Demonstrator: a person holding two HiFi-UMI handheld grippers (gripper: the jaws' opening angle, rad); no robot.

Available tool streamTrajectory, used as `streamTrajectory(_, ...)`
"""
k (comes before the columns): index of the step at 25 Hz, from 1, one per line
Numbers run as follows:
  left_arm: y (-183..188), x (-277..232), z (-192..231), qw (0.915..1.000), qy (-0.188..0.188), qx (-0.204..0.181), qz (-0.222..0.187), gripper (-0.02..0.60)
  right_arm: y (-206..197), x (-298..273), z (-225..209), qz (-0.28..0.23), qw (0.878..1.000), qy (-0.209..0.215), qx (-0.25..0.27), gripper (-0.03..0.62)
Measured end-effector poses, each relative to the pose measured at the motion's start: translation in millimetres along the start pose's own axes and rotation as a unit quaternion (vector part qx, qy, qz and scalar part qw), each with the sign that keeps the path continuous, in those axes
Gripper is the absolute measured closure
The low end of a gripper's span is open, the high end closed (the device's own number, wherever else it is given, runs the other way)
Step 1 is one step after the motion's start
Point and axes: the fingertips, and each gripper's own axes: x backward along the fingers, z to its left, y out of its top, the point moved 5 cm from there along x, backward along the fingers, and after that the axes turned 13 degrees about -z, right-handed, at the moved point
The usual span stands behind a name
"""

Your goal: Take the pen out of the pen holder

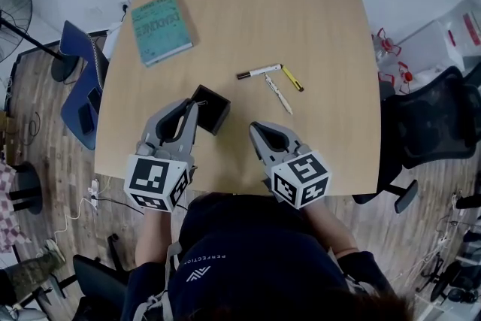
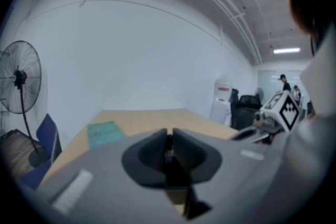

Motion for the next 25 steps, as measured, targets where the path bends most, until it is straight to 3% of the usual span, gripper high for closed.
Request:
streamTrajectory(12, 35.7, 1.9, -9.7, 0.9988, -0.013, -0.020, -0.042, 0.545, 7.2, 8.4, -2.4, -0.015, 1.000, -0.010, 0.005, 0.591)
streamTrajectory(25, 34.5, -16.6, -41.2, 0.9964, -0.068, -0.005, -0.050, 0.545, 4.8, 33.2, -11.9, -0.024, 0.998, -0.050, 0.002, 0.592)
